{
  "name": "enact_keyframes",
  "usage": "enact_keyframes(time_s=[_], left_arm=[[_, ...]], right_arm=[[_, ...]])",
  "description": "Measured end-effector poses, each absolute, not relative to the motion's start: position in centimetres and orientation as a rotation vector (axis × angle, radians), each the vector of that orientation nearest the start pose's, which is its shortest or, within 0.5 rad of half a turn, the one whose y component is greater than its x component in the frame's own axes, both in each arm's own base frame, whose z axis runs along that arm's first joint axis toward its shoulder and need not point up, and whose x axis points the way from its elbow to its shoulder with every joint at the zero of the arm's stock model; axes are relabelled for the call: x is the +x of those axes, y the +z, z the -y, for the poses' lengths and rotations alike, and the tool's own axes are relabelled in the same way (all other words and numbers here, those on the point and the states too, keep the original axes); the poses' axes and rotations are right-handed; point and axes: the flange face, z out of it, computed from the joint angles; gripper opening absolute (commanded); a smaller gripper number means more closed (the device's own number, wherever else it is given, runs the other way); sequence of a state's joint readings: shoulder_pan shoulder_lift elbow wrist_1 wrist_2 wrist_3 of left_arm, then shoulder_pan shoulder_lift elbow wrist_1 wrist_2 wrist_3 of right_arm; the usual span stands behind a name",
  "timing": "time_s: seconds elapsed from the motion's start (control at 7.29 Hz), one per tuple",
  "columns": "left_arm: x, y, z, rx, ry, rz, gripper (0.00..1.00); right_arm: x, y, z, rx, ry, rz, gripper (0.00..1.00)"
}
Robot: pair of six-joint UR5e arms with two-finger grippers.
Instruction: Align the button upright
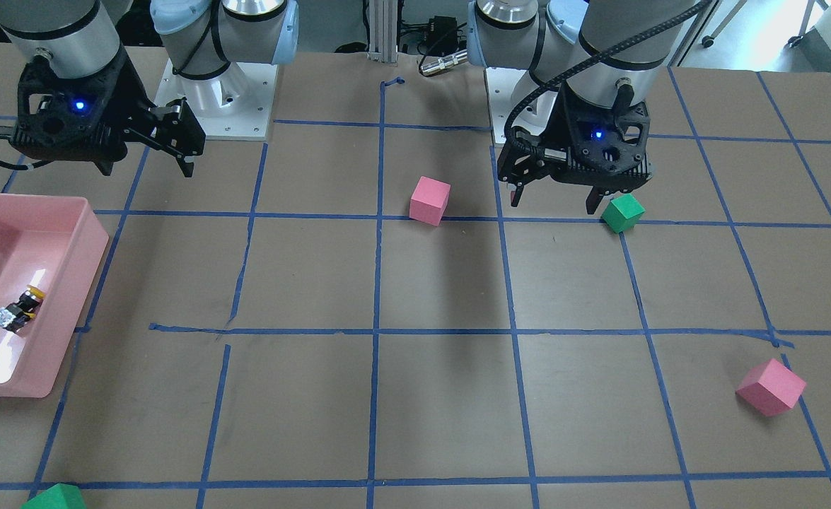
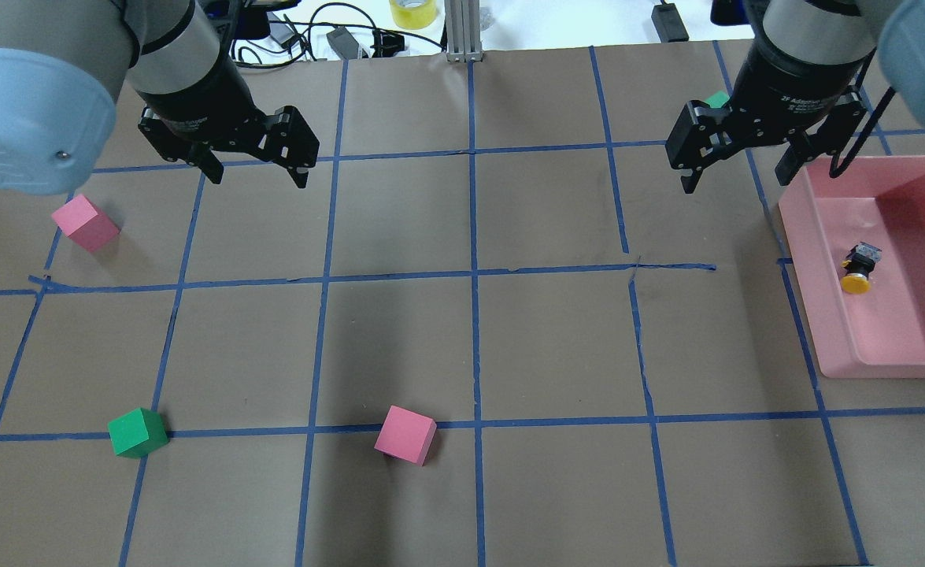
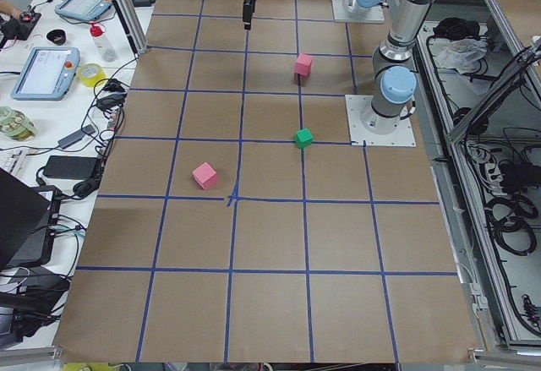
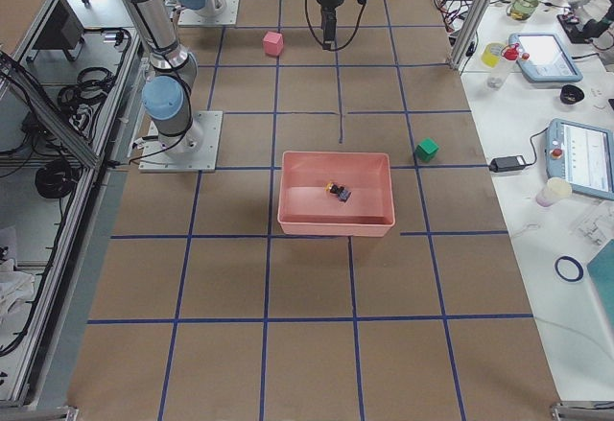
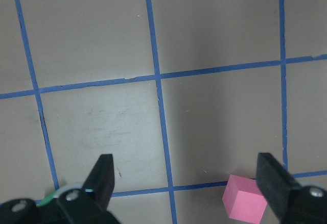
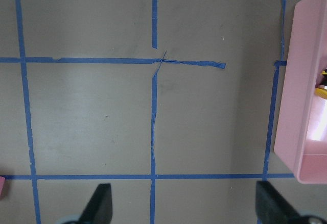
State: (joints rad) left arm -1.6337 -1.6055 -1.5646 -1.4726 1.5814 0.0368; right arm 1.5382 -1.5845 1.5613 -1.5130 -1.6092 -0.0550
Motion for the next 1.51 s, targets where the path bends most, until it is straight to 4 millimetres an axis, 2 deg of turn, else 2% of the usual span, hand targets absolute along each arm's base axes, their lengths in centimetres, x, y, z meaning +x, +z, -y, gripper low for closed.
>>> enact_keyframes(time_s=[1.51], left_arm=[[-16.43,48.33,50.40,0.156,-0.108,-3.127,1.00]], right_arm=[[11.13,49.65,48.78,-0.054,0.010,-3.184,1.00]])
